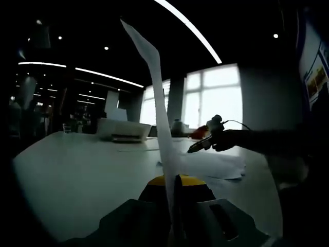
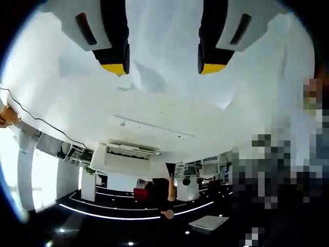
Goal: Organize the stack of printing papers by aligning and flattening the scattered papers on the table
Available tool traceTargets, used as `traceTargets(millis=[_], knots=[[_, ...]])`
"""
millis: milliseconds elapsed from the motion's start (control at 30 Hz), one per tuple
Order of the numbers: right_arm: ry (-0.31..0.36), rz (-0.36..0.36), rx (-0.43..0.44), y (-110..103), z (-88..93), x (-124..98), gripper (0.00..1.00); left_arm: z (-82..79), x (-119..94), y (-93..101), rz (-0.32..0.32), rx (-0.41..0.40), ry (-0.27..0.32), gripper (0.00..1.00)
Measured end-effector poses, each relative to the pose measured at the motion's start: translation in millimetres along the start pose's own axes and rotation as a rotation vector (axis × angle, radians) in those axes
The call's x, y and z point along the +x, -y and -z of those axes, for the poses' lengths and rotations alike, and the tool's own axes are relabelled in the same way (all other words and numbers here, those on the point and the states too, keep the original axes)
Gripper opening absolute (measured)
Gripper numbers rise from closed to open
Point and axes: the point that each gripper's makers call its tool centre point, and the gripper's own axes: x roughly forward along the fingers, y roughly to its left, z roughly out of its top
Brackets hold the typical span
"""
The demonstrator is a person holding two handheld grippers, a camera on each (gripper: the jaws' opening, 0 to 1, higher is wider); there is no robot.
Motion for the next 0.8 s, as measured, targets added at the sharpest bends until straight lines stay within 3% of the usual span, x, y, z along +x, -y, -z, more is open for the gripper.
traceTargets(millis=[367, 467, 800], knots=[[-0.016, 0.011, 0.016, 8.0, 7.0, 13.5, 0.49, 0.1, 0.6, -0.2, 0.001, -0.007, 0.004, 0.06], [-0.033, 0.008, -0.027, 6.0, 10.8, 20.0, 0.49, -0.4, 0.5, -1.1, -0.001, -0.012, 0.007, 0.06], [-0.001, 0.000, -0.021, 6.3, 9.7, 31.9, 0.49, 1.9, 1.7, 0.2, -0.002, 0.003, -0.006, 0.06]])
